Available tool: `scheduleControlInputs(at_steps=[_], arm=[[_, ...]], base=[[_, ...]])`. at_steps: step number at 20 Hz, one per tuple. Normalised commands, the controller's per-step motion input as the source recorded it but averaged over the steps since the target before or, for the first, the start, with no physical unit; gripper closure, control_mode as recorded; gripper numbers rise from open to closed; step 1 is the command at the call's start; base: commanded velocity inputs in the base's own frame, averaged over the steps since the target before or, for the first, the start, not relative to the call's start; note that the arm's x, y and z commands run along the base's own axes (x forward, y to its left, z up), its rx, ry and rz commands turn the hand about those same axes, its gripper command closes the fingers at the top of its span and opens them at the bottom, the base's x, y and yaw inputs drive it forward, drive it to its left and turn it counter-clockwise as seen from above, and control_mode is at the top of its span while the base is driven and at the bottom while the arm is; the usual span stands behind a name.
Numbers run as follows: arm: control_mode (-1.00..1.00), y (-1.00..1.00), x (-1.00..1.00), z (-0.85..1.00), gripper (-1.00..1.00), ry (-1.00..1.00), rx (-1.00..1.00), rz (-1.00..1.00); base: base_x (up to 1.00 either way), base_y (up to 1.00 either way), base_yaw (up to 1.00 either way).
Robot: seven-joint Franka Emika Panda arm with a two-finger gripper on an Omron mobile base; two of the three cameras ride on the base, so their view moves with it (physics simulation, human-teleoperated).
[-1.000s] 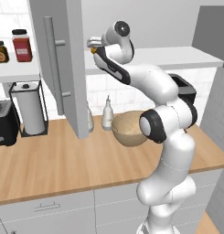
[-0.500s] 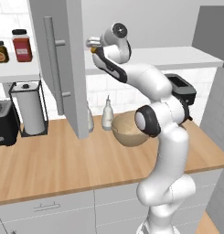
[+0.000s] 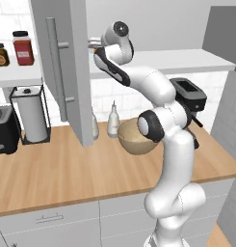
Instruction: Open the cabinet, pick up the bread from the cabinet and place it in the basket. Then move the basket to the dining counter.
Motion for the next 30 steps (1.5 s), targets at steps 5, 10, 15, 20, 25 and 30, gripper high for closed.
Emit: scheduleControlInputs(at_steps=[5,10,15,20,25,30], arm=[[-1.0,0.13,-0.13,-0.15,1.0,-0.02,-0.02,0.0],[-1.0,0.25,-0.74,0.0,1.0,-0.16,-0.11,0.0],[-1.0,0.13,-0.99,0.0,1.0,-0.13,-0.1,-0.01],[-1.0,0.0,-1.0,0.01,1.0,-0.06,-0.05,-0.04],[-1.0,-0.06,-1.0,0.06,1.0,0.0,0.0,-0.07],[-1.0,-0.18,-1.0,0.04,1.0,0.0,0.0,-0.07]], base=[[0.0,0.0,0.0],[0.0,0.0,0.0],[0.0,0.0,0.0],[0.0,0.0,0.0],[0.0,0.0,0.0],[0.0,0.0,0.0]])
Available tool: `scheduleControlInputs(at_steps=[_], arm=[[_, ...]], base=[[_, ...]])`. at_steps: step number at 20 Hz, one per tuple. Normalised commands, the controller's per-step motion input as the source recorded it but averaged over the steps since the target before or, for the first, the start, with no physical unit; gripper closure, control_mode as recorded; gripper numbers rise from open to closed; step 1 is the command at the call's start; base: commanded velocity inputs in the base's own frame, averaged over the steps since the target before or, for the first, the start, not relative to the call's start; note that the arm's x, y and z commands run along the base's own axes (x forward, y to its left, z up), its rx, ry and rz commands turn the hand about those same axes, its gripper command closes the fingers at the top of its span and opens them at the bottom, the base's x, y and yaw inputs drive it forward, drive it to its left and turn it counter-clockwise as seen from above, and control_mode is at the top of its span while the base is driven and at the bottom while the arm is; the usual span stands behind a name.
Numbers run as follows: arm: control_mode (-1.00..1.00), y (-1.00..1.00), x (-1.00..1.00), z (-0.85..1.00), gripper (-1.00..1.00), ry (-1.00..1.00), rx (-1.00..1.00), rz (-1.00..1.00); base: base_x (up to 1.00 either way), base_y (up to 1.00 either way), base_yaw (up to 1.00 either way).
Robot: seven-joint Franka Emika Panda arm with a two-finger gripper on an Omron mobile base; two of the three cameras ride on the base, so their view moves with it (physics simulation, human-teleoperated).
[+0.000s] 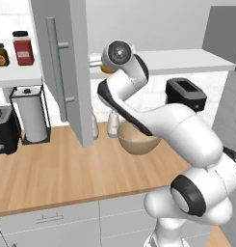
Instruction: Open the cabinet, pick up the bread from the cabinet and place it in the basket. Then move the basket to the dining counter.
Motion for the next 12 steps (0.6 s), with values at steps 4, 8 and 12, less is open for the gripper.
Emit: scheduleControlInputs(at_steps=[4,8,12], arm=[[-1.0,-0.41,-1.0,0.0,1.0,0.0,0.0,-0.08],[-1.0,-0.59,-1.0,-0.09,1.0,0.05,0.0,-0.07],[-1.0,-0.66,-0.66,-0.56,1.0,0.1,0.0,-0.03]], base=[[0.0,0.0,0.0],[0.0,0.0,0.0],[0.0,0.0,0.0]])
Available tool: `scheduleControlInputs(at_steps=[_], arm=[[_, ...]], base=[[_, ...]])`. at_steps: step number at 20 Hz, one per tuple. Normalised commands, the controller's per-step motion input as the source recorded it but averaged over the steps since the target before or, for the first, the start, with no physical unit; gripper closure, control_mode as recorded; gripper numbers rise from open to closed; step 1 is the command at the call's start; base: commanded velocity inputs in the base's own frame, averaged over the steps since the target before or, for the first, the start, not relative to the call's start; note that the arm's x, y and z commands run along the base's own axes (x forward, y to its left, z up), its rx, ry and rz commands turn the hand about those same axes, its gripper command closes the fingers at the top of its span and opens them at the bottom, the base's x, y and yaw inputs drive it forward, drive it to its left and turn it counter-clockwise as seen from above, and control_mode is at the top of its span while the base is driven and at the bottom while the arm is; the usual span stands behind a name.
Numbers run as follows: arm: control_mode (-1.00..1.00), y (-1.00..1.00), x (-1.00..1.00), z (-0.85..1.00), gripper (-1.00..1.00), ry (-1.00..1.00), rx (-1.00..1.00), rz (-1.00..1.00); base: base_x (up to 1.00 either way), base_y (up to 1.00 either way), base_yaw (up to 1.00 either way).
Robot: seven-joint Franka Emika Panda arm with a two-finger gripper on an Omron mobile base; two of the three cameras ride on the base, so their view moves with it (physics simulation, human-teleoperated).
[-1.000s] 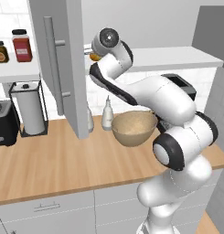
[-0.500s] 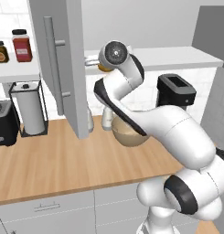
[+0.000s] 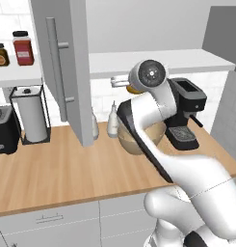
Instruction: Open the cabinet, pick up the bread from the cabinet and place it in the basket. Then move the basket to the dining counter.
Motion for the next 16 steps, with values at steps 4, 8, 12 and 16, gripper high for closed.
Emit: scheduleControlInputs(at_steps=[4,8,12,16], arm=[[-1.0,-0.71,-0.08,-0.92,1.0,0.11,0.0,0.0],[-1.0,-0.6,0.19,-1.0,1.0,0.05,0.0,0.01],[-1.0,-0.35,0.5,-1.0,1.0,0.12,0.0,0.03],[-1.0,-0.16,0.82,-0.85,1.0,0.12,0.0,0.04]], base=[[0.0,0.0,0.0],[0.0,0.0,0.0],[0.0,0.0,0.0],[0.0,0.0,0.0]])
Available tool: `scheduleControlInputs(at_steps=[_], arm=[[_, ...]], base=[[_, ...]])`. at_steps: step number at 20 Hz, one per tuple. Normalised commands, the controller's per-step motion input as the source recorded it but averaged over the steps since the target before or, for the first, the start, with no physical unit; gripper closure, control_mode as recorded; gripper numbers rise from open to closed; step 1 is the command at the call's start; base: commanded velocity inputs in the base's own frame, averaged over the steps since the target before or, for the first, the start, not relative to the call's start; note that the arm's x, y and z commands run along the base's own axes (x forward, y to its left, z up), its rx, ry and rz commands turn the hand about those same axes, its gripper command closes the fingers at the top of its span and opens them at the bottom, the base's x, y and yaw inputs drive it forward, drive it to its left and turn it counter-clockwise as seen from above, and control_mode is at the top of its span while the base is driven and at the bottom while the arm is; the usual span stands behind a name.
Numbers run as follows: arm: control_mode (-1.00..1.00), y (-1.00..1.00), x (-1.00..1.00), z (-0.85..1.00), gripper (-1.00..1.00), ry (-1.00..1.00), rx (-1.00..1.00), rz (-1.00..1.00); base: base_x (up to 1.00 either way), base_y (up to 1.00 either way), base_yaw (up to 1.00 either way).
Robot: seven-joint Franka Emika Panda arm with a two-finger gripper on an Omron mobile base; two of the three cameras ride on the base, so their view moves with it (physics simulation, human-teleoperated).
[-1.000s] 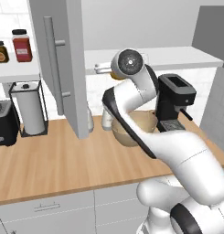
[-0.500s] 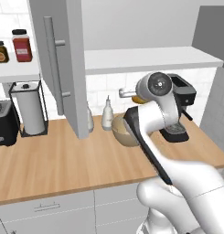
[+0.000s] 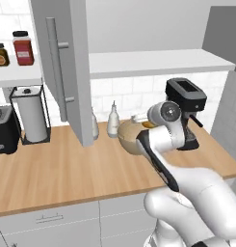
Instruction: Open the cabinet, pick up the bread from the cabinet and place it in the basket. Then move the basket to the dining counter.
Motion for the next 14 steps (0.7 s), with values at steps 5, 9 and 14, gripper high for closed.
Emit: scheduleControlInputs(at_steps=[5,9,14], arm=[[-1.0,-0.03,0.81,-0.72,1.0,0.14,0.0,0.01],[-1.0,0.0,0.76,-0.53,1.0,0.12,0.0,0.0],[-1.0,0.0,0.51,-0.34,1.0,0.08,0.0,0.0]], base=[[0.0,0.0,0.0],[0.0,0.0,0.0],[0.0,0.0,0.0]])
